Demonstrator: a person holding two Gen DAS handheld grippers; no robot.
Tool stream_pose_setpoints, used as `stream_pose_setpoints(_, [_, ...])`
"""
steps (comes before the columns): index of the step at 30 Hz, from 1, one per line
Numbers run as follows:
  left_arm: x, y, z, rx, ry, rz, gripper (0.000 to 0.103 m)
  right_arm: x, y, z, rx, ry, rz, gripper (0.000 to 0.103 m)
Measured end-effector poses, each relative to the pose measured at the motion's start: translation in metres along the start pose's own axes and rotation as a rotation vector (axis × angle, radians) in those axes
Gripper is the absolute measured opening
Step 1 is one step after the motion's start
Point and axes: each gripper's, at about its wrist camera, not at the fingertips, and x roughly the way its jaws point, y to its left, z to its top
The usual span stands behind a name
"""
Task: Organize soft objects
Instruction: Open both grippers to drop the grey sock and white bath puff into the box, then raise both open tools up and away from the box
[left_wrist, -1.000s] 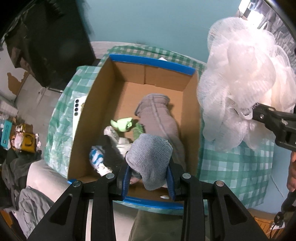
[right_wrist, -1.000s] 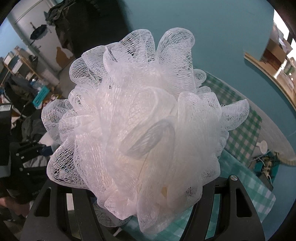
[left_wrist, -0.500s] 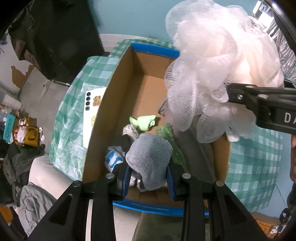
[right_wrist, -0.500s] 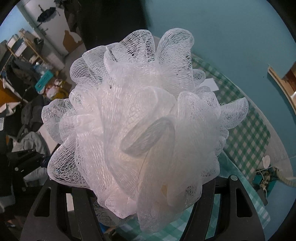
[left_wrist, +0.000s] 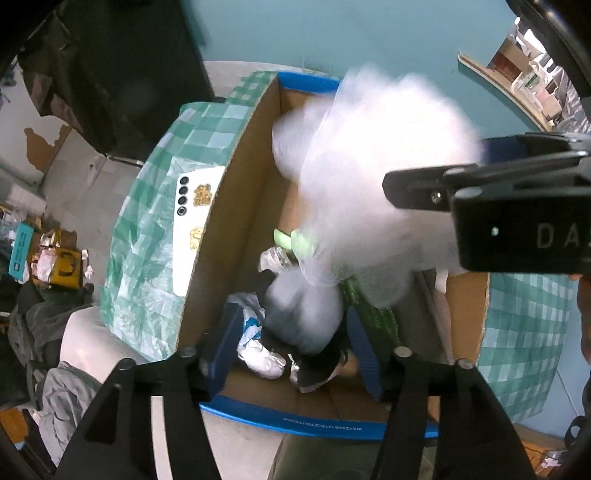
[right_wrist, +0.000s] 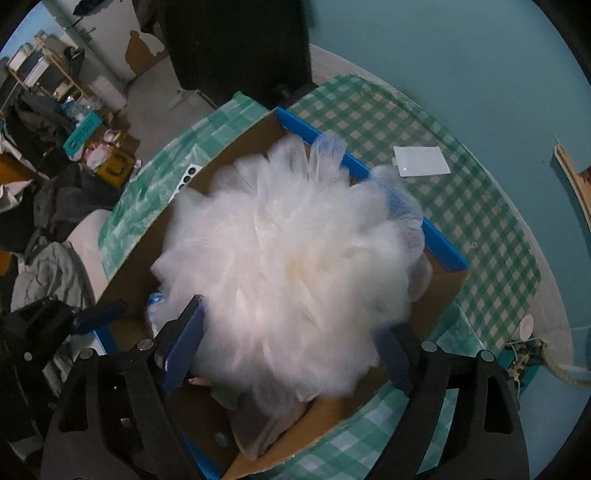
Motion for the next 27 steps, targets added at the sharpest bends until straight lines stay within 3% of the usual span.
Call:
stream_pose_setpoints(11, [-0.023, 0.000, -0.003, -0.003, -0.038, 0.009, 0.076, -0.026, -0.007, -0.013, 0.061, -0.038, 0.009, 0.087])
stream_pose_setpoints(27, [-0.077, -0.012, -0.009, -0.030, -0.106, -0.022, 0.081, -0.085, -0.023, -0.050, 0.133, -0.139, 0.014, 0.087])
